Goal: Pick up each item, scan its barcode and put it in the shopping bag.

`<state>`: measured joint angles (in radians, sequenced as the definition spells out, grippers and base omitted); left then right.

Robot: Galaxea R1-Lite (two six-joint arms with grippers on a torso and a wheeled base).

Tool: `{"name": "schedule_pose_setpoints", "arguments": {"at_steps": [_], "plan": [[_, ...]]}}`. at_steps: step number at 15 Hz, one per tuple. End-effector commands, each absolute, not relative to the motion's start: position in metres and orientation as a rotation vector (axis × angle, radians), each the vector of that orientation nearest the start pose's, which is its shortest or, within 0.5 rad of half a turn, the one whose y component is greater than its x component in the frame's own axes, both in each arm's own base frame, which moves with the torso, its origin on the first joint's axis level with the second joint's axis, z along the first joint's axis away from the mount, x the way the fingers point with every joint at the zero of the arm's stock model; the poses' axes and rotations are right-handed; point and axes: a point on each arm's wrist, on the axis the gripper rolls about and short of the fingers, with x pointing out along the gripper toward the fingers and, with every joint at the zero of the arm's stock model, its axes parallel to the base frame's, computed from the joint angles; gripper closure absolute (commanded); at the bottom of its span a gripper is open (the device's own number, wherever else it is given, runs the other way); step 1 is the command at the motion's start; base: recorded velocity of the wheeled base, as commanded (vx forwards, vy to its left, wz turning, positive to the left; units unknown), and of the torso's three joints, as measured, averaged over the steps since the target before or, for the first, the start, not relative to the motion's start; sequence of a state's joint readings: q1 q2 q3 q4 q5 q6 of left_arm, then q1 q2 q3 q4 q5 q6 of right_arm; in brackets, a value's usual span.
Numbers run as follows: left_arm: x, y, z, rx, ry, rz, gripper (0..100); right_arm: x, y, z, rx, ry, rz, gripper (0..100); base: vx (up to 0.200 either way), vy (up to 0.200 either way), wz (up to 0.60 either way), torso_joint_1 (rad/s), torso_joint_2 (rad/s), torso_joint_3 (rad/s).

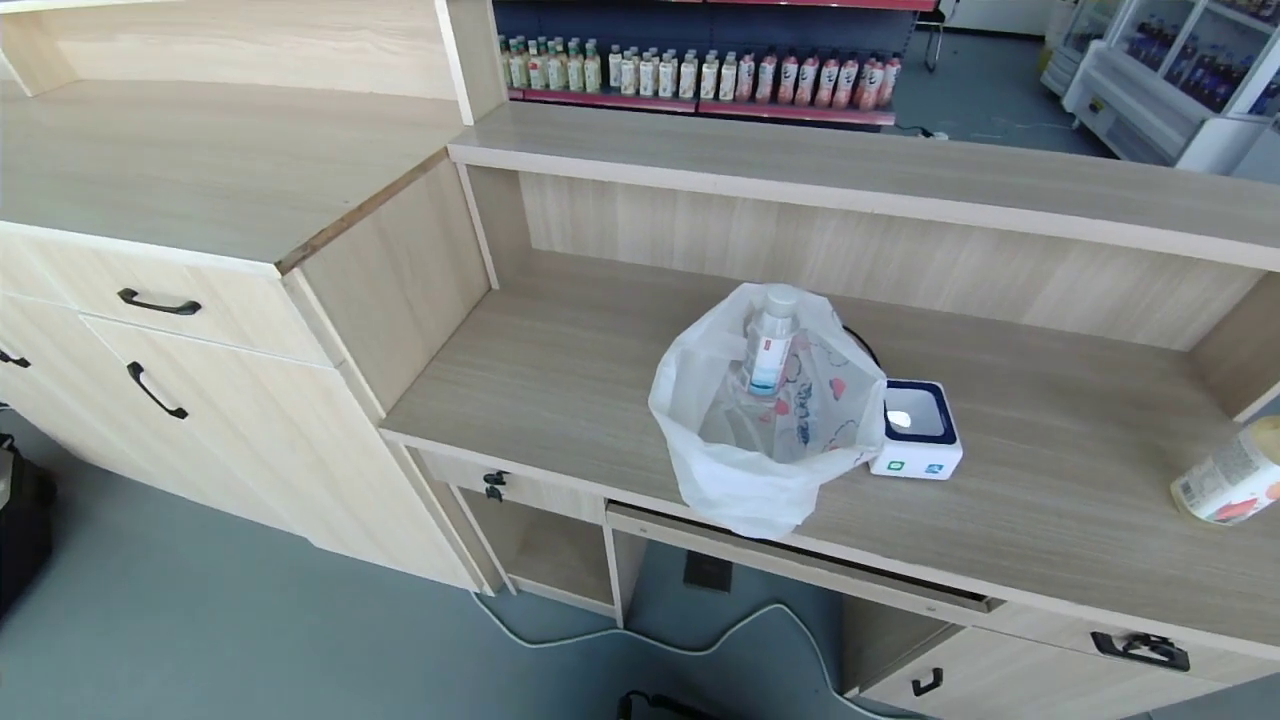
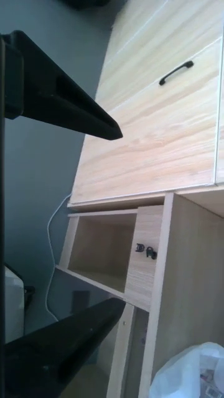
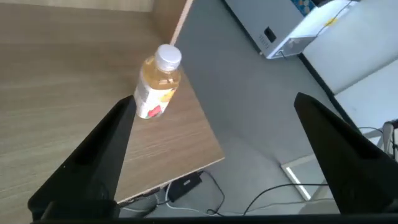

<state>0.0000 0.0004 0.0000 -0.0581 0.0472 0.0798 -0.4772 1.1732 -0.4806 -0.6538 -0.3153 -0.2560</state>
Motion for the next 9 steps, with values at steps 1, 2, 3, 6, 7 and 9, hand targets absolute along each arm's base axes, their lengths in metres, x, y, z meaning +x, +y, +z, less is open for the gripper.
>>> {"name": "schedule_pose_setpoints", "arguments": {"at_steps": [1,2,3,6,7,9], "plan": [[-0.023,0.001,0.081,0.078,-0.056,0.05,0,0.149,-0.093,0.218,-0.224,0.155,-0.823,0,0.0,0.0,-0.6,0.007,0.0,-0.002],[-0.023,0.001,0.081,0.078,-0.056,0.05,0,0.153,-0.1,0.218,-0.184,0.149,-0.823,0,0.0,0.0,0.0,0.0,0.0,0.0],[-0.023,0.001,0.082,0.078,-0.058,0.05,0,0.154,-0.104,0.217,-0.136,0.127,-0.77,0,0.0,0.0,0.0,0.0,0.0,0.0],[-0.023,0.001,0.081,0.078,-0.056,0.05,0,0.159,-0.115,0.218,-0.119,0.125,-0.678,0,0.0,0.0,0.0,0.0,0.0,0.0],[-0.023,0.001,0.082,0.078,-0.058,0.051,0,0.162,-0.119,0.222,-0.116,0.118,-0.682,0,0.0,0.0,0.0,0.0,0.0,0.0],[-0.023,0.001,0.081,0.078,-0.056,0.05,0,0.166,-0.123,0.227,-0.071,0.085,-0.687,0,0.0,0.0,0.0,0.0,0.0,0.0]]}}
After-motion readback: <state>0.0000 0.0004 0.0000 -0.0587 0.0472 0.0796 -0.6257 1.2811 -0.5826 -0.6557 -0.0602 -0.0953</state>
